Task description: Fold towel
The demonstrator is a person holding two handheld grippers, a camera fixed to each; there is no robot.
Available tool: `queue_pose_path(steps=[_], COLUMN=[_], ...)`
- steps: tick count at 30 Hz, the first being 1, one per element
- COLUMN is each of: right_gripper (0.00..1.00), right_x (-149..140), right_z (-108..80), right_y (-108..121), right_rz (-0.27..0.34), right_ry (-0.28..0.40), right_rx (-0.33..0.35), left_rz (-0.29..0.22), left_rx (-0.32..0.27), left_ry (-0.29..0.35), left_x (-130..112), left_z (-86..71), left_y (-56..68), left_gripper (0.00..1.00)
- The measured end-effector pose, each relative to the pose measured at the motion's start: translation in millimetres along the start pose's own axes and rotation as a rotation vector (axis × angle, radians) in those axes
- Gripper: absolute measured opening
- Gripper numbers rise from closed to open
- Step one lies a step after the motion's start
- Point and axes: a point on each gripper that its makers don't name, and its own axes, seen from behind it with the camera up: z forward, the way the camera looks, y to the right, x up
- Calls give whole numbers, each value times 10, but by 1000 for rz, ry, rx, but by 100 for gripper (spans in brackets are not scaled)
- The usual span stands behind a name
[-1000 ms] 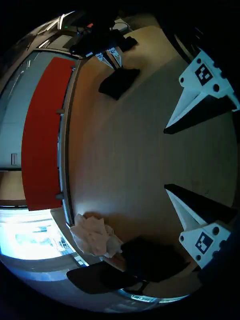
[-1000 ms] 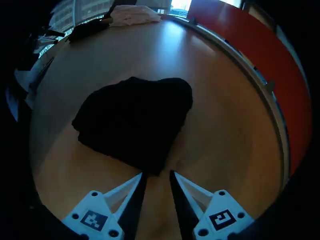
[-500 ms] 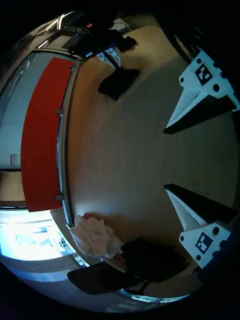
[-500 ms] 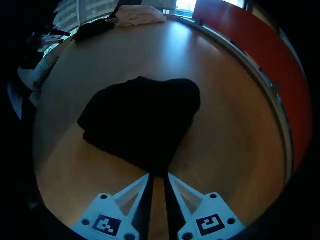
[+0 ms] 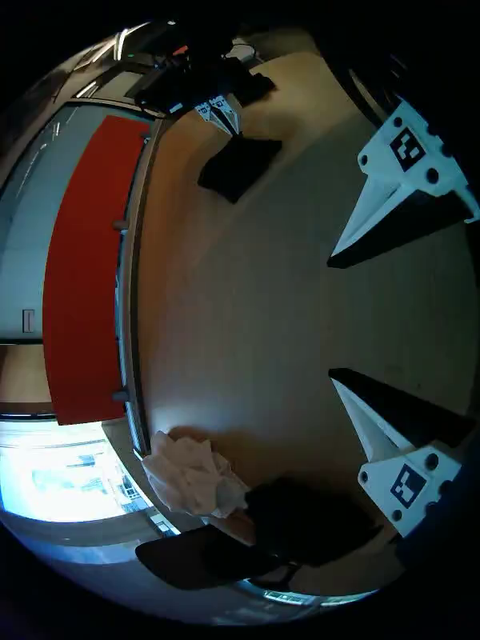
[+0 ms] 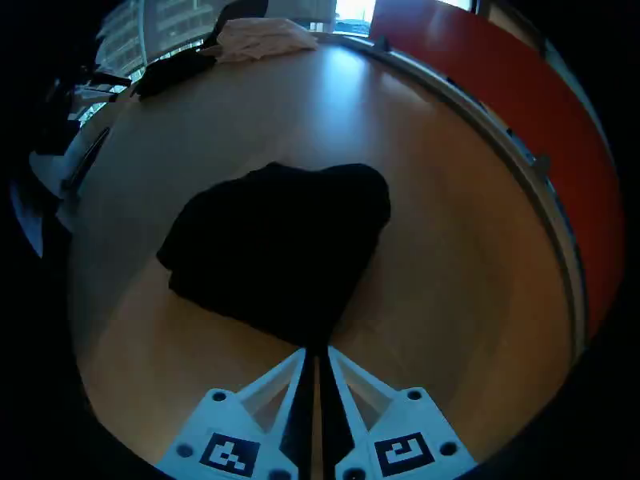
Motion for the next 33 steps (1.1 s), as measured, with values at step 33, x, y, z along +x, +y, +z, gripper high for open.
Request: queue_pose_path(steps=[33], right_gripper=[3], right_x=[1392], right_z=[-1428], right_y=[216], right_rz=[261], right_ry=[402], right_rx=[-252], left_rz=[39], left_rx=[-77], left_ry=[75], left_x=[319], left_z=[67], left_y=[167], left_gripper=[92])
